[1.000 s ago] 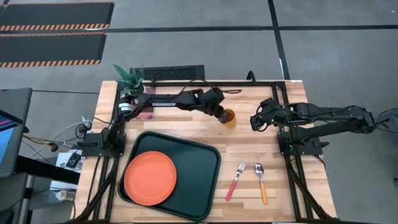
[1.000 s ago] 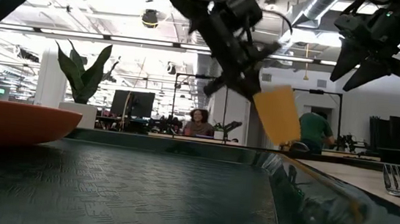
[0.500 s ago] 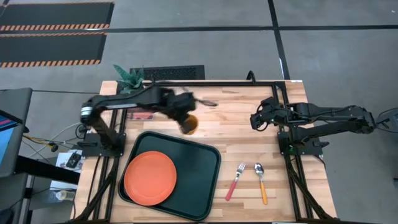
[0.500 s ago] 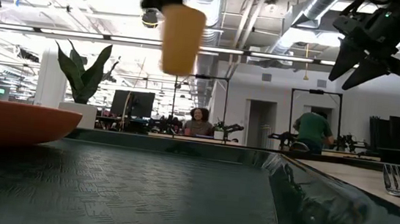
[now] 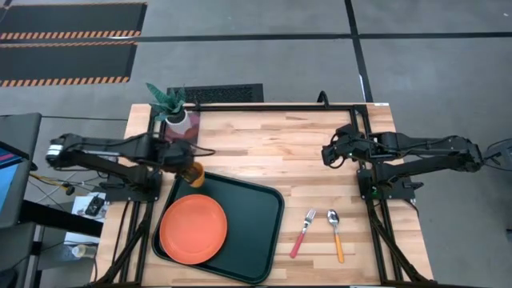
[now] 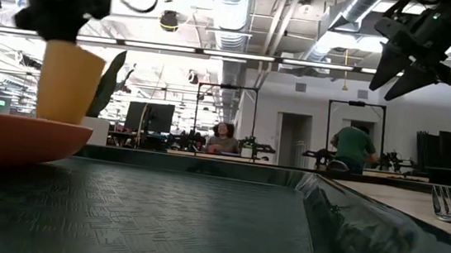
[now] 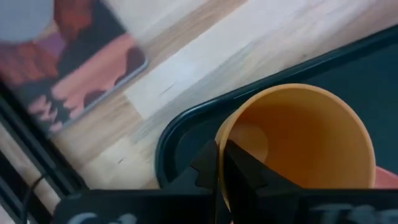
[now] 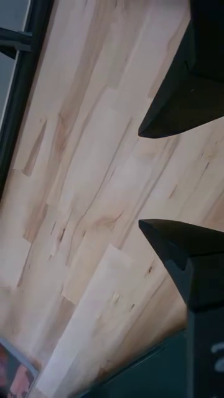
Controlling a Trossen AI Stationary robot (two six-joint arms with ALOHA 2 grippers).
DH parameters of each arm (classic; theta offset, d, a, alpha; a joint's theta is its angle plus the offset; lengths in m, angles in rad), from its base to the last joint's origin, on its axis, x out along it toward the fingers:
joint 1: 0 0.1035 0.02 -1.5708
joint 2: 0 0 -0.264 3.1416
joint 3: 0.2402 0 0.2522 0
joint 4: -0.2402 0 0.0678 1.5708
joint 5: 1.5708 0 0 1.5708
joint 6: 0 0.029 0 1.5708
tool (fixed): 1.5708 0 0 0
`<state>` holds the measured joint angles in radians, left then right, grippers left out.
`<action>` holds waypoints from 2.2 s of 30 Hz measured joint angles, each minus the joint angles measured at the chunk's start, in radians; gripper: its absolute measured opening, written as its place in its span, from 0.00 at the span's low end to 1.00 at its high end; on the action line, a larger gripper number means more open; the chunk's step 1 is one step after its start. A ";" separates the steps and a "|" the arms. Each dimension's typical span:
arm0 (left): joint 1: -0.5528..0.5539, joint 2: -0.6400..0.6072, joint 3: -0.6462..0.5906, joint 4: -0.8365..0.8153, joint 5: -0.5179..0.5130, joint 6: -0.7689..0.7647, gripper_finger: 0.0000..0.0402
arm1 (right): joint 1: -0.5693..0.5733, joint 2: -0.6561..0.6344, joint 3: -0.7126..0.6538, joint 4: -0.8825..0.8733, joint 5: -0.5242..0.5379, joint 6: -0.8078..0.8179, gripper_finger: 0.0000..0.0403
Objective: Pick and place plate/cup/fork/spoon on tray
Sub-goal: Put the yellow cup on the top left of the black tray, then put the pink fork on the right of the black tray
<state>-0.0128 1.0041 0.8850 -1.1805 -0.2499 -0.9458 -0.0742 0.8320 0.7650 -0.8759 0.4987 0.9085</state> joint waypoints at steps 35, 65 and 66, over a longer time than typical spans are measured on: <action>-0.001 -0.066 -0.207 0.075 -0.027 -0.084 0.12 | -0.020 0.000 0.000 -0.007 -0.003 -0.019 0.62; -0.002 -0.067 0.081 0.168 0.124 -0.046 0.48 | -0.019 0.000 0.000 -0.012 -0.058 -0.052 0.62; -0.008 -0.067 0.083 0.227 0.145 -0.043 0.48 | -0.017 0.000 0.000 -0.012 -0.064 -0.052 0.62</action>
<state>-0.0211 0.9375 0.9683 -0.9533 -0.1047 -0.9886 -0.0913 0.8322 0.7650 -0.8883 0.4350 0.8562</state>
